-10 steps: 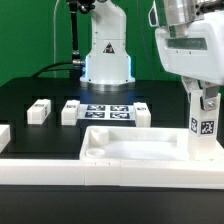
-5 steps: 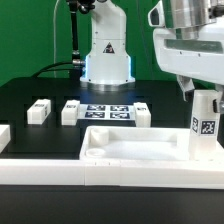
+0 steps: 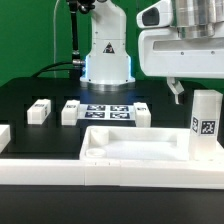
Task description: Assemble desk
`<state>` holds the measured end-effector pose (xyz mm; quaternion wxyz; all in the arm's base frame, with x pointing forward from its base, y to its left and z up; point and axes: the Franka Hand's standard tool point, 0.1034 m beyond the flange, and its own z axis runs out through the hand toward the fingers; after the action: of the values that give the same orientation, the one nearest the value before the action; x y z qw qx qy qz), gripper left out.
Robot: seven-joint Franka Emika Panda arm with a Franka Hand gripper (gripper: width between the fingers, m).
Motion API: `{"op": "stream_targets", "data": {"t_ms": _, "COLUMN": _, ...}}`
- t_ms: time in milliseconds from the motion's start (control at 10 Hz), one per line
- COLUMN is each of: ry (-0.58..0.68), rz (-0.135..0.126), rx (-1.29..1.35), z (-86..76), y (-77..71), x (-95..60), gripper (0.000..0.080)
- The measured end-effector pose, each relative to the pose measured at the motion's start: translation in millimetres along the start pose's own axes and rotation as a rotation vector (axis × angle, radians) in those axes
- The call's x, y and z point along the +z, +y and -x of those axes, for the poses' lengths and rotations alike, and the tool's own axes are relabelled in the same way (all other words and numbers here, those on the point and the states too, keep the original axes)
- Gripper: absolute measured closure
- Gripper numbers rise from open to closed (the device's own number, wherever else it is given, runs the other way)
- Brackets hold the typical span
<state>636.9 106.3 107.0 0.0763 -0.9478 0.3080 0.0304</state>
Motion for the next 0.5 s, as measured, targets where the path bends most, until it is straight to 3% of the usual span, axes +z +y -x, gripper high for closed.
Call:
{"op": "stream_targets", "data": {"t_ms": 100, "ry": 0.029, "rz": 0.051, "rx": -0.238, "z": 1.6, "y": -1.8, "x": 0.6, "gripper": 0.0151}}
{"op": "stream_targets", "data": {"t_ms": 200, "ry": 0.038, "rz": 0.076, "rx": -0.428, "z": 3.4, "y": -5.7, "x": 1.8, "gripper": 0.0151}}
{"op": "stream_targets", "data": {"t_ms": 300, "ry": 0.032, "rz": 0.079, "rx": -0.56, "z": 1.9, "y": -8.0, "x": 2.2, "gripper": 0.0151}}
{"op": "stream_targets", "data": {"t_ms": 500, "ry": 0.032, "rz": 0.079, "rx": -0.576, "z": 2.3, "y": -8.4, "x": 2.8, "gripper": 0.0181}}
